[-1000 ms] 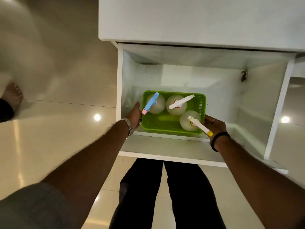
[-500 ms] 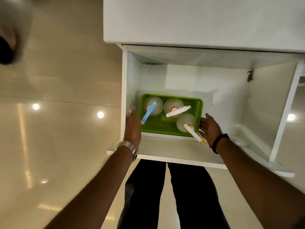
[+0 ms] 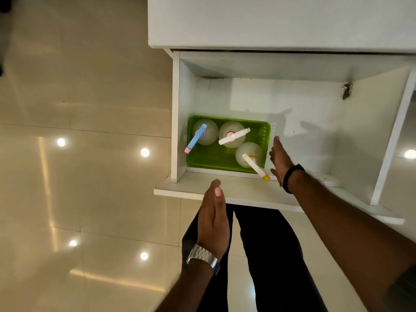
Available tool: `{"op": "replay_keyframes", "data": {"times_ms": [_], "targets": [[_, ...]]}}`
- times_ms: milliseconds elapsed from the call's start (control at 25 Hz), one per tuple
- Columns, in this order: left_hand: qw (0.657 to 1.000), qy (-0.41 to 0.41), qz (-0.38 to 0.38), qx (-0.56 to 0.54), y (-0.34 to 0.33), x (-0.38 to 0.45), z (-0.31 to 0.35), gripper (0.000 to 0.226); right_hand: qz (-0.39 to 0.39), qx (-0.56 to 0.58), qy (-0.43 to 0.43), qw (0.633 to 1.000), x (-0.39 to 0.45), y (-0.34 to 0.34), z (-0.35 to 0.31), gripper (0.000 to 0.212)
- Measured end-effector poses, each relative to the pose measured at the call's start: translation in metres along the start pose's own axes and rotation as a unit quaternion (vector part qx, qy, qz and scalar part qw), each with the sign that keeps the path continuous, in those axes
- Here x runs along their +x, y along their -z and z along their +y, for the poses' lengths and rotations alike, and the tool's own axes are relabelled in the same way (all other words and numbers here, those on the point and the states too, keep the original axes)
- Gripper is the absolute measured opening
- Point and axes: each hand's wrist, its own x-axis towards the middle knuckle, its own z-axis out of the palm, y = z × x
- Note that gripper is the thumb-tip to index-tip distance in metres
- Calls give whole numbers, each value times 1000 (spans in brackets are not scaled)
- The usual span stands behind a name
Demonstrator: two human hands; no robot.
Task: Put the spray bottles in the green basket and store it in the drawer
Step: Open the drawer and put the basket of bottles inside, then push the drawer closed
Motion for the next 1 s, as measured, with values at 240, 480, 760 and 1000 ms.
{"op": "replay_keyframes", "data": {"times_ms": [240,480,760,1000], "targets": [[956,189,123,-188,-11,-26,35,44,201,-366,218,882,-86,41,38,57],[835,365,63,-408,-23,-26,56,83,290,-163,117,936,-155,47,90,87],[737,406,125,-526,-19,22,92,87,144,463,-170,858,-140,33,24,46],[853,332,60,-397,-27,16,101,86,158,236,-121,951,-143,24,-4,42]]}}
